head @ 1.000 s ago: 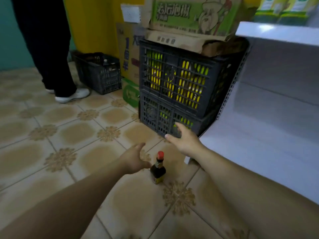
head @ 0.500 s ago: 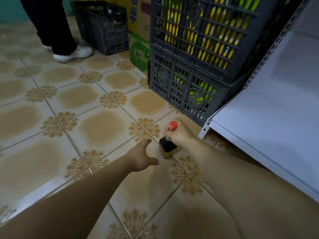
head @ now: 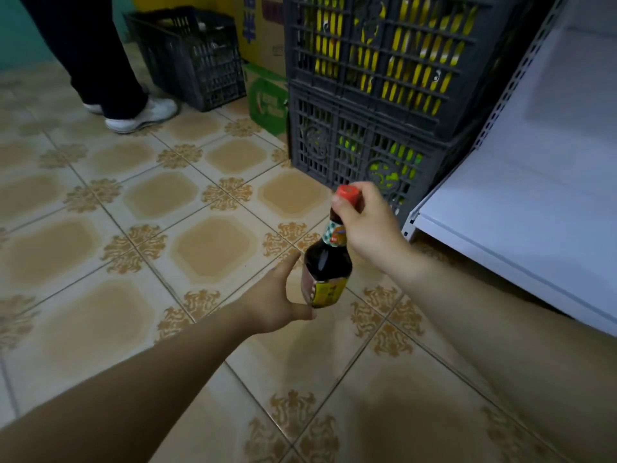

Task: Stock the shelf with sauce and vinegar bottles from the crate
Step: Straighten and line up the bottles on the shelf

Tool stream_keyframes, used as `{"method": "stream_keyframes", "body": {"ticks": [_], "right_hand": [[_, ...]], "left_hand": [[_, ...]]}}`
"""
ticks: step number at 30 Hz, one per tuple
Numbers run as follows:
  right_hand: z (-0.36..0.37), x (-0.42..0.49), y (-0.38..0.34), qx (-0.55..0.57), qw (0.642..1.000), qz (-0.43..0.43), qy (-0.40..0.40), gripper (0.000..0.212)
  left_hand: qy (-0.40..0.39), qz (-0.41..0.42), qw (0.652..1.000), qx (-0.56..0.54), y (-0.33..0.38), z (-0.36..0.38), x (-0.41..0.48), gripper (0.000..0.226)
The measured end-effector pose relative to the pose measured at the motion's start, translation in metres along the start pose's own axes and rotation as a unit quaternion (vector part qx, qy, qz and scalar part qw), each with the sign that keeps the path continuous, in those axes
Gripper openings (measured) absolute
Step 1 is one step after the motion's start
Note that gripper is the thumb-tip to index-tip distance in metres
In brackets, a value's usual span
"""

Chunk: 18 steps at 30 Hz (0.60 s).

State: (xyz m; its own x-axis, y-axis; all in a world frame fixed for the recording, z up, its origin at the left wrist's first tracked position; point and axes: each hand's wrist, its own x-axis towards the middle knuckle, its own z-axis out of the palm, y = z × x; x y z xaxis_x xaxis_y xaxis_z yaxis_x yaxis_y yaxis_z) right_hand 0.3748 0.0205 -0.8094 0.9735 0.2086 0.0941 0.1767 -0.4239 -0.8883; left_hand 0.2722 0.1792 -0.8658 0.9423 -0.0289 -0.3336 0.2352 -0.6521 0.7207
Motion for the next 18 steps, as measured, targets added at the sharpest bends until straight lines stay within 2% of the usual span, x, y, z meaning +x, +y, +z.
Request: {"method": "stream_keyframes", "body": {"ticks": [2, 5, 8, 11, 15, 18], "right_hand": [[-0.003, 0.000, -0.037, 0.040, 0.998, -0.028, 0.040, 0.017], [-0.012, -0.001, -0.091, 0.109, 0.989, -0.047, 0.086, 0.019], [-0.016, -0.006, -0.146, 0.160, 0.980, -0.081, 0.089, 0.023], [-0.013, -0.014, -0.204, 0.177, 0.976, -0.124, 0.034, 0.032], [-0.010, -0.034, -0.238, 0.129, 0.974, -0.150, -0.113, 0.035], [-0.010, -0.053, -0.236, 0.177, 0.962, -0.151, -0.143, 0.026]], "left_hand": [[0.032, 0.048, 0.995, -0.080, 0.011, -0.012, -0.012, 0.111], [0.103, 0.117, 0.965, -0.211, 0.027, -0.039, -0.035, 0.093], [0.146, 0.181, 0.938, -0.257, 0.044, -0.073, -0.065, 0.087], [0.158, 0.222, 0.906, -0.324, 0.062, -0.104, -0.099, 0.077], [0.172, 0.259, 0.858, -0.408, 0.082, -0.137, -0.140, 0.064], [0.152, 0.274, 0.855, -0.413, 0.089, -0.152, -0.159, 0.073]]}}
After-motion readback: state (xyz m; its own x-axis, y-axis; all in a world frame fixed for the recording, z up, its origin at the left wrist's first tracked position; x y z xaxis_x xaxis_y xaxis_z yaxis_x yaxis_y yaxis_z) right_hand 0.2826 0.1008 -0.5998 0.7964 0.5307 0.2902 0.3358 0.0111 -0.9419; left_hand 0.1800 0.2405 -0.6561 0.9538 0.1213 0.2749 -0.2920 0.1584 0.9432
